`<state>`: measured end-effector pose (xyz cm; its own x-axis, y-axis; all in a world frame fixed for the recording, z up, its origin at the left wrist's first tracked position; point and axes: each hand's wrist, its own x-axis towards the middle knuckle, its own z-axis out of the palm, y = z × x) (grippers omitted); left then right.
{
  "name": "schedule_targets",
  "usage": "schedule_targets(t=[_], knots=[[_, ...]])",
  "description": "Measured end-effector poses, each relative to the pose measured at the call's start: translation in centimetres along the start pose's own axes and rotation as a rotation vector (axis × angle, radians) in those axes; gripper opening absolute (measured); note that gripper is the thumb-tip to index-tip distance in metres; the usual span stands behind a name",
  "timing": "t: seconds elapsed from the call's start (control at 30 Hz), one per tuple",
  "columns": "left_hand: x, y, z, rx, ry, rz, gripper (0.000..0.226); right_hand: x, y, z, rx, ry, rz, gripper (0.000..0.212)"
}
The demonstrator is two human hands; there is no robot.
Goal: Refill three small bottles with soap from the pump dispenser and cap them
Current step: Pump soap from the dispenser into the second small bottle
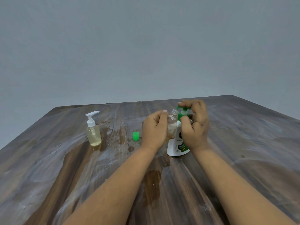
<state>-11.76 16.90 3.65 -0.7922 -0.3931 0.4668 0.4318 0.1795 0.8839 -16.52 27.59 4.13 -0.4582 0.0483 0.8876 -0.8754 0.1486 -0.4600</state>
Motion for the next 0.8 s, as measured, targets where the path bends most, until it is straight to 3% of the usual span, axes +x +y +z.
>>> schedule_targets(t=[0.53, 0.8], knots=[[-0.05, 0.09, 0.06, -0.007, 0.002, 0.011, 0.044, 0.03, -0.23, -0.14, -0.012, -0.003, -0.016, 0.038], [-0.03, 0.18, 0.06, -0.008, 0.006, 0.007, 0.048, 0.15, -0.03, -0.04, -0.014, 0.002, 0.013, 0.03]])
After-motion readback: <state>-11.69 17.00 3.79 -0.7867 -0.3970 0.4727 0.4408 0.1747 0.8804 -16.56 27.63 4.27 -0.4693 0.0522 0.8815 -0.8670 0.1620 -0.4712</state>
